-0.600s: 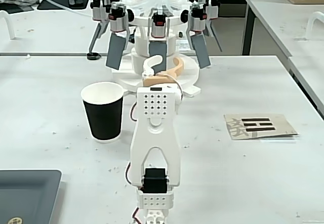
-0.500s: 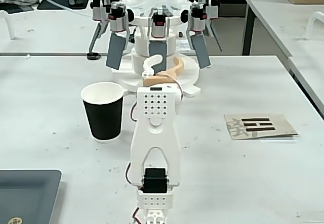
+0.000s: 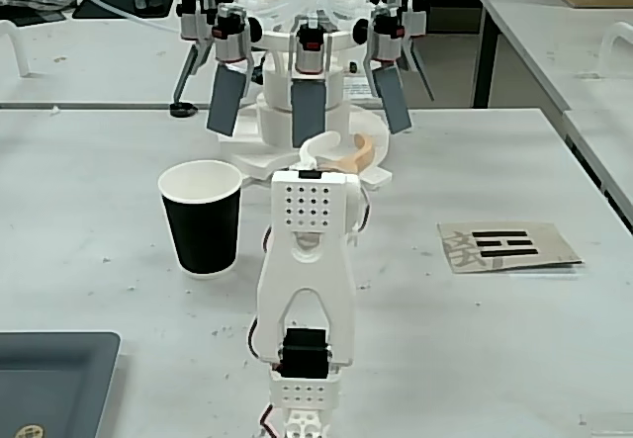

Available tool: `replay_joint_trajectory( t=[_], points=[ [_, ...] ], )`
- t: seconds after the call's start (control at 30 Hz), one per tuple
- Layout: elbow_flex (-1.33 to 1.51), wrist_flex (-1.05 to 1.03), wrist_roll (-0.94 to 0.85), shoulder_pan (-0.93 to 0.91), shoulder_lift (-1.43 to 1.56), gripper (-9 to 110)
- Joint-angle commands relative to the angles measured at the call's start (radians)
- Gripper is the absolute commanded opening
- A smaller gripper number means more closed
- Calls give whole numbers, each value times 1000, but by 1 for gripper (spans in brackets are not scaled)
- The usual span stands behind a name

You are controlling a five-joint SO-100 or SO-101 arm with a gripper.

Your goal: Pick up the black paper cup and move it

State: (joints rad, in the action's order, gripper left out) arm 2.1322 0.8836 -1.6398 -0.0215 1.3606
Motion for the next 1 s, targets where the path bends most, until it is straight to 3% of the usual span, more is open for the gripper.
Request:
replay_joint_trajectory(
  t=[0.0,0.97],
  points=[
    [11,20,-6,-9,80,2],
    [594,124,69,-12,518,1]
  ],
)
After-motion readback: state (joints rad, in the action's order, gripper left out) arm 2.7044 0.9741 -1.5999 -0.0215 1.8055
